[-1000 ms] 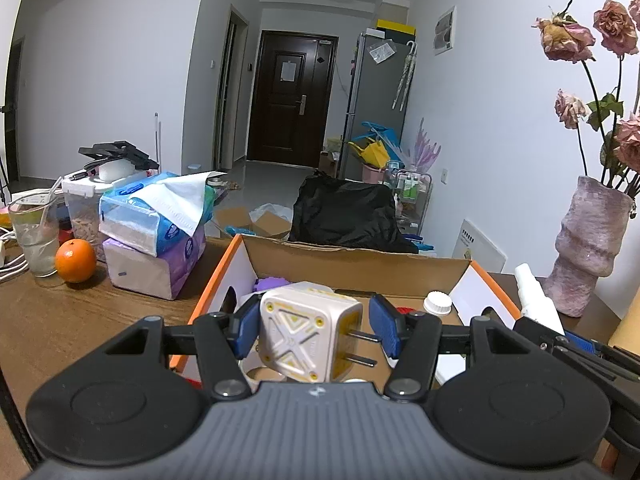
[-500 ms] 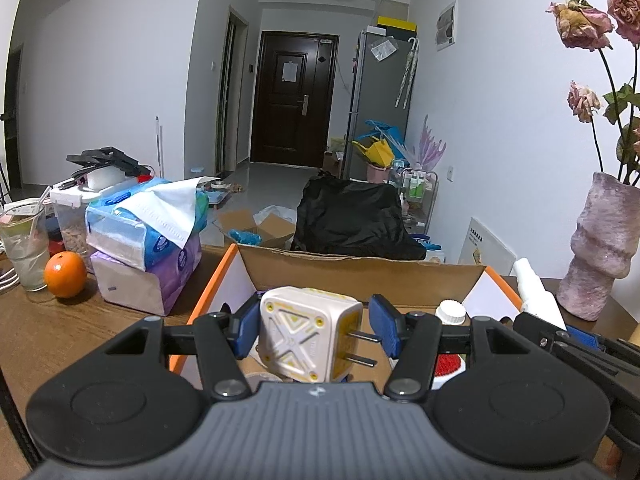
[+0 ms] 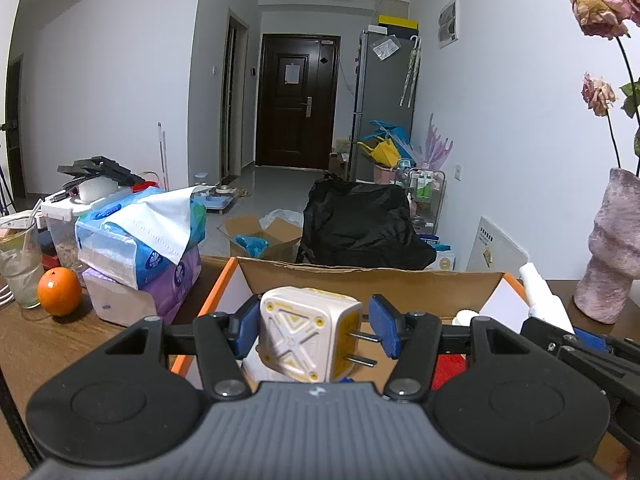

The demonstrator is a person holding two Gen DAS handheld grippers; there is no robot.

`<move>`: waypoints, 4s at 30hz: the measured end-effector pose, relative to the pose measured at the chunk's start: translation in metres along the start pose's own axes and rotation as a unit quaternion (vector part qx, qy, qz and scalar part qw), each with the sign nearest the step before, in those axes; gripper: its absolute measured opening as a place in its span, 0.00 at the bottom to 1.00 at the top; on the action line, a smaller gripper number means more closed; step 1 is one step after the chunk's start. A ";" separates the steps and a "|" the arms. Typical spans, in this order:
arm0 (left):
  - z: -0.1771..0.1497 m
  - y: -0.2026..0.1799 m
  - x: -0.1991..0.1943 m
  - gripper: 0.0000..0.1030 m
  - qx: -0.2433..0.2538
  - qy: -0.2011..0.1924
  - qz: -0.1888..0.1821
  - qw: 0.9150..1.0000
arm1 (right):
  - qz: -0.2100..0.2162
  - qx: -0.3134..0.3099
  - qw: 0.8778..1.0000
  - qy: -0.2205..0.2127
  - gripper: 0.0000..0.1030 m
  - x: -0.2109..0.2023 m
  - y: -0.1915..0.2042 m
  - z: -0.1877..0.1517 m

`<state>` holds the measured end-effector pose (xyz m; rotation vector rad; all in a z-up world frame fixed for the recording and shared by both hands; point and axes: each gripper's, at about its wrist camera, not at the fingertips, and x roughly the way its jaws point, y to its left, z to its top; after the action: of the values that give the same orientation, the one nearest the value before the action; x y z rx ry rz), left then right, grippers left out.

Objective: Organize rigid objects

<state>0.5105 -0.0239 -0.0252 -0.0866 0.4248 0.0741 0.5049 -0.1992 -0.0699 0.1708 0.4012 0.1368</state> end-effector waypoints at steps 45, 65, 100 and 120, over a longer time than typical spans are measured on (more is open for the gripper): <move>-0.001 0.012 0.027 1.00 0.008 0.015 0.066 0.998 | -0.027 0.000 1.000 0.010 1.00 0.013 -0.009 0.012; 0.003 0.009 -0.039 1.00 0.015 -0.014 0.041 0.999 | -0.014 -0.009 1.000 -0.022 1.00 -0.047 -0.002 0.017; -0.075 0.032 -0.282 1.00 0.033 -0.035 0.006 0.999 | -0.023 -0.029 0.998 -0.047 1.00 -0.291 0.029 -0.052; -0.132 0.067 -0.379 1.00 0.029 -0.025 0.016 0.999 | -0.023 -0.069 0.997 -0.027 1.00 -0.396 0.059 -0.111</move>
<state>0.1060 0.0093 0.0073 -0.0215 0.3784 0.0957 0.0939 -0.1919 -0.0107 0.0289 0.3397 0.1135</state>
